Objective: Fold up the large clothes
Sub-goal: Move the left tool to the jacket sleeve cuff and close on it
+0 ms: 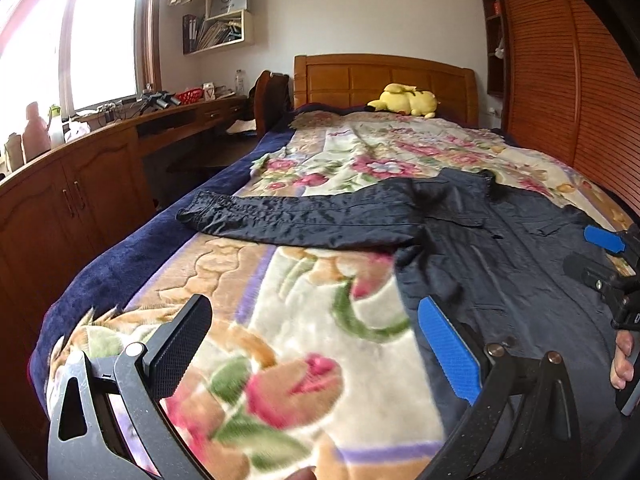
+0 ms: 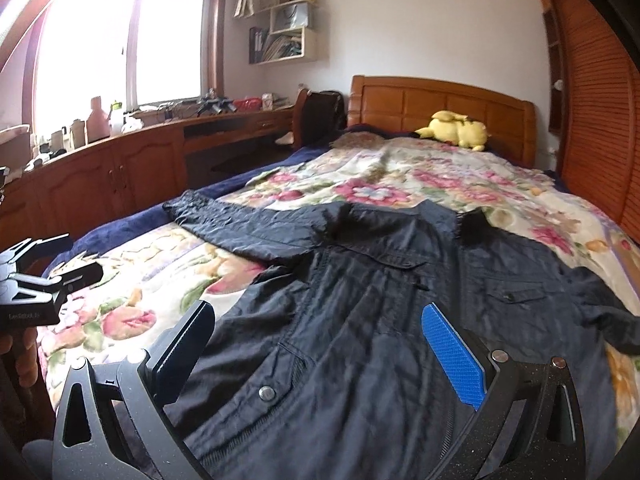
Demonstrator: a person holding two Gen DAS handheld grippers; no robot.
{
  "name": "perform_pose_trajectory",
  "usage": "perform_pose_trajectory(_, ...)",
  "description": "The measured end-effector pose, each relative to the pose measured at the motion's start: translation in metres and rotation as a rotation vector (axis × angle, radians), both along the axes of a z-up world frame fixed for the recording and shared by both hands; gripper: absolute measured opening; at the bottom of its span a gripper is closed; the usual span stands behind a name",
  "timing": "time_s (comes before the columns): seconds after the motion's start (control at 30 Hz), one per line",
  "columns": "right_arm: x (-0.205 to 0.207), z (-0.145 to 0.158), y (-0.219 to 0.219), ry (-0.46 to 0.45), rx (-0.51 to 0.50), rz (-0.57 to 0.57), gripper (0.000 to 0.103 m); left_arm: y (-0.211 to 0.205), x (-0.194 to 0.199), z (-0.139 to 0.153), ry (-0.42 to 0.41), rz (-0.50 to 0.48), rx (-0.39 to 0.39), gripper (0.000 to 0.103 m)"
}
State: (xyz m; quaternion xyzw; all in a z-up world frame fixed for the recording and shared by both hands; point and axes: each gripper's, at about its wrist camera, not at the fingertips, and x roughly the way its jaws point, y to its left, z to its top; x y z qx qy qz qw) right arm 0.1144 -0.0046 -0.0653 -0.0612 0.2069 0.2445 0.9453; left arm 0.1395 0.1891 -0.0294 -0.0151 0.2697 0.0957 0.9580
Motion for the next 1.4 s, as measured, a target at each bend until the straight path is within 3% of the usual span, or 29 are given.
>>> perform_pose_trajectory(0.37, 0.044, -0.008, 0.015, 0.115, -0.076, 0.115, 0.103, 0.049, 0.064, -0.019, 0.088, 0.023, 0.015, 0.103)
perform_pose_trajectory(0.57, 0.047, -0.005, 0.011, 0.118, -0.104, 0.120, 0.103, 0.089, 0.101, -0.029, 0.114, 0.059, -0.026, 0.093)
perform_pose_trajectory(0.63, 0.047, -0.004, 0.009, 0.116, -0.110, 0.116, 0.103, 0.107, 0.117, -0.034, 0.134, 0.082, -0.046, 0.084)
perform_pose_trajectory(0.8, 0.053, -0.007, 0.015, 0.112, -0.119, 0.091, 0.103, 0.146, 0.146, -0.045, 0.152, 0.153, -0.089, 0.073)
perform_pose_trajectory(1.0, 0.062, -0.009, 0.013, 0.129, -0.098, 0.077, 0.103, 0.173, 0.182, -0.050, 0.178, 0.171, -0.077, 0.065)
perform_pose_trajectory(1.23, 0.064, -0.024, 0.027, 0.156, -0.142, 0.080, 0.103, 0.197, 0.217, -0.037, 0.158, 0.222, -0.032, 0.065)
perform_pose_trajectory(1.4, 0.060, -0.023, 0.029, 0.148, -0.155, 0.075, 0.103, 0.213, 0.238, -0.045, 0.184, 0.262, -0.033, 0.065)
